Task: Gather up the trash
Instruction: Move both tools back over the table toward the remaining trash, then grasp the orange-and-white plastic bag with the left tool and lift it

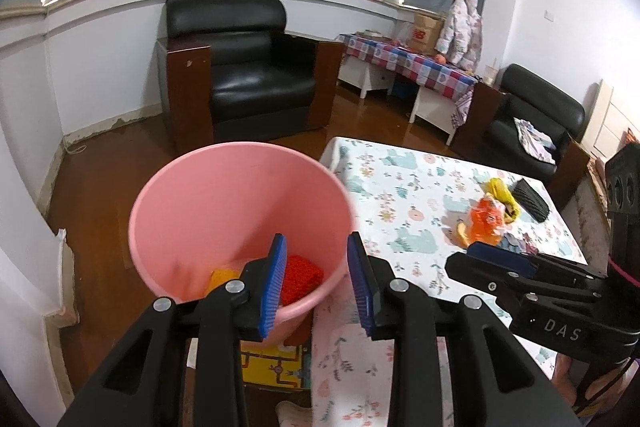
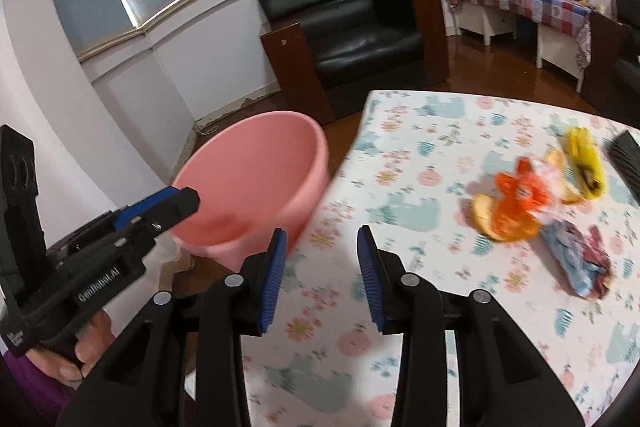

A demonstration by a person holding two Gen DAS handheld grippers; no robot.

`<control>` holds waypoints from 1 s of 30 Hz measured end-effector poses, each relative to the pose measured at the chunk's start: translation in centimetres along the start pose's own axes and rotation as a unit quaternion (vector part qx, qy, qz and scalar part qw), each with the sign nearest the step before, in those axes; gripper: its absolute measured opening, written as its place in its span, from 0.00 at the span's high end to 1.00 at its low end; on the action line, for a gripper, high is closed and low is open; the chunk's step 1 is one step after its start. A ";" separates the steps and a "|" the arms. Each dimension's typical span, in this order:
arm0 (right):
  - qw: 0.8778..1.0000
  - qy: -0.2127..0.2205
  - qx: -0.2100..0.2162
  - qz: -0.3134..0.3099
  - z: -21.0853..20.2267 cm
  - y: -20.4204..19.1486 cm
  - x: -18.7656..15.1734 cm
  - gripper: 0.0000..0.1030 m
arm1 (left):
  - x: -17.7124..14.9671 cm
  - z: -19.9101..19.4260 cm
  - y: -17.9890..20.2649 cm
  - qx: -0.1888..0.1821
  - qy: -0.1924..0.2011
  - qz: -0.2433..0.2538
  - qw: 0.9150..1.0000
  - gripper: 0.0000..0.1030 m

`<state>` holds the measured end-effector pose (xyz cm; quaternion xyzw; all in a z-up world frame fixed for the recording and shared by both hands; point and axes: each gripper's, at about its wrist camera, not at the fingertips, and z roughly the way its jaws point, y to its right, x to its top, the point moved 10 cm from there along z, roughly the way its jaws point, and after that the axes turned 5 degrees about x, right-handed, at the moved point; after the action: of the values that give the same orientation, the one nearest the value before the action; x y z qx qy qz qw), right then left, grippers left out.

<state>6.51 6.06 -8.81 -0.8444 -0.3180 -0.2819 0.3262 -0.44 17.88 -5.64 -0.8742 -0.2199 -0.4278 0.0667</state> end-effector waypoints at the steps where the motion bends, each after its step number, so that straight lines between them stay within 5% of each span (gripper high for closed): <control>1: 1.000 0.002 -0.004 0.004 -0.4 0.6 -0.1 0.64 | 0.0 0.0 0.3 -0.002 0.000 0.002 1.000 0.70; 22: 0.989 0.058 -0.115 0.074 -8.6 13.6 -3.3 0.63 | -0.5 0.8 7.4 -0.034 -0.014 0.056 0.998 0.70; 25: 0.987 0.054 -0.124 0.081 -9.1 15.3 -3.6 0.51 | -0.6 1.3 8.5 -0.039 -0.018 0.062 0.997 0.70; 30: 0.987 0.035 -0.140 0.066 -9.0 17.0 -3.4 0.46 | -1.2 2.5 10.5 -0.050 -0.033 0.071 0.996 0.70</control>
<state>14.18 -11.65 -11.81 -0.8907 -0.2072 -0.3303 0.2338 5.32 8.88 -7.38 -0.9034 -0.1376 -0.4035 0.0456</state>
